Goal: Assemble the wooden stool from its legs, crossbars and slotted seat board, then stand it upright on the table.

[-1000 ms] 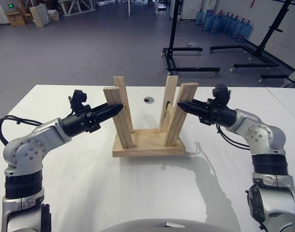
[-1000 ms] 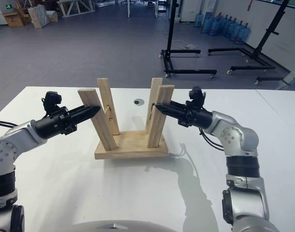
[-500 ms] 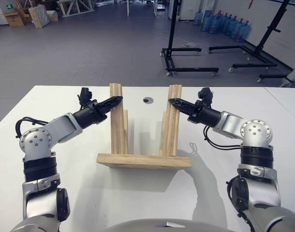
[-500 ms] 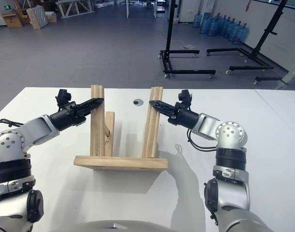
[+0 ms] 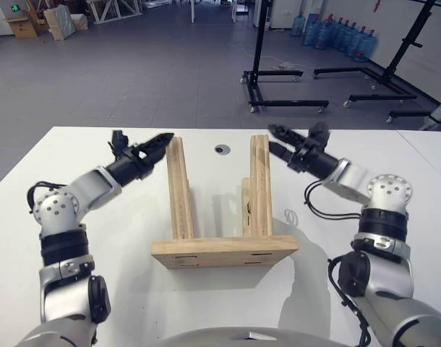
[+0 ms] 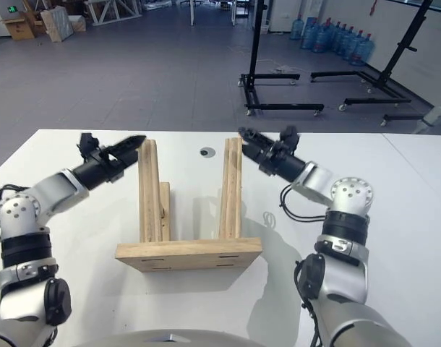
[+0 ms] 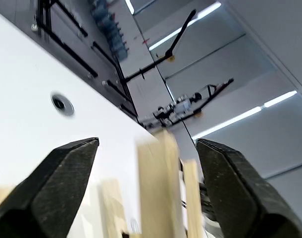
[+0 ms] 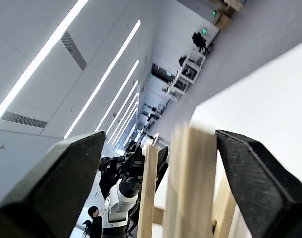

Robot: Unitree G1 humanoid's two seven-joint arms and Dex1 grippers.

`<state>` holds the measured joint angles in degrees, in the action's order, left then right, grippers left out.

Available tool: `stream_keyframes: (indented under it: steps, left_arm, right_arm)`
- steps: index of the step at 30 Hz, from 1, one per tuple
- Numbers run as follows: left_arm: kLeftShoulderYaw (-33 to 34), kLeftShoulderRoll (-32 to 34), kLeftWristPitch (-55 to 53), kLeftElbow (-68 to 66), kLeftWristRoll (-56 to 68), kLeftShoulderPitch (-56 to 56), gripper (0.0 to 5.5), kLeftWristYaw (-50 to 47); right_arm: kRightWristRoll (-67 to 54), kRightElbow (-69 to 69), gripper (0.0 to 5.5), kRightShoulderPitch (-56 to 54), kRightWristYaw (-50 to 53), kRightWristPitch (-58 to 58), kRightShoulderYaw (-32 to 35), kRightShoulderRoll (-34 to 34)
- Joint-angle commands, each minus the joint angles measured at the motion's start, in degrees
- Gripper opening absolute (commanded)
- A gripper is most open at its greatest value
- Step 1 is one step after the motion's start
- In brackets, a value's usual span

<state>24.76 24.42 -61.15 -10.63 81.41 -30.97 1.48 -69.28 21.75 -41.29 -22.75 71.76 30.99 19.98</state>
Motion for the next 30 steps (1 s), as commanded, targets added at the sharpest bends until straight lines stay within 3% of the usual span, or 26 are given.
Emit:
stream_keyframes:
  steps: [1,3,6,9,11,18,30]
  left_arm:
    - [2.8,11.6,4.5,-5.1,-8.6,-2.8,4.26,8.6]
    - [3.3,19.5,5.4,-1.1,-13.7,4.2,4.59,18.5]
    - [0.8,29.7,11.8,13.4,-25.0,31.2,5.05,42.3]
    - [3.9,30.5,15.5,25.1,-29.4,55.6,5.38,57.7]
    - [5.3,28.1,16.0,32.7,-28.6,63.8,5.38,62.4]
    - [-7.7,22.3,32.6,32.7,-45.9,62.8,5.38,59.5]
    - [-17.3,15.2,36.2,35.7,-47.5,51.9,5.38,55.6]
  right_arm:
    - [7.9,2.3,4.79,-4.4,-4.9,-6.6,-1.5,12.9]
    - [15.2,1.6,5.17,0.7,-13.8,-10.9,-6.7,21.8]
    - [25.9,-5.5,5.40,19.3,-33.1,-20.7,-16.2,34.1]
    - [31.9,-18.1,5.40,43.2,-49.1,-31.8,-18.6,41.4]
    - [32.2,-25.2,5.40,52.2,-53.8,-34.3,-18.8,41.6]
    - [38.2,-29.5,5.40,50.5,-47.8,-44.5,-26.4,29.5]
    - [40.2,-32.8,5.40,46.9,-43.8,-48.7,-33.1,19.6]
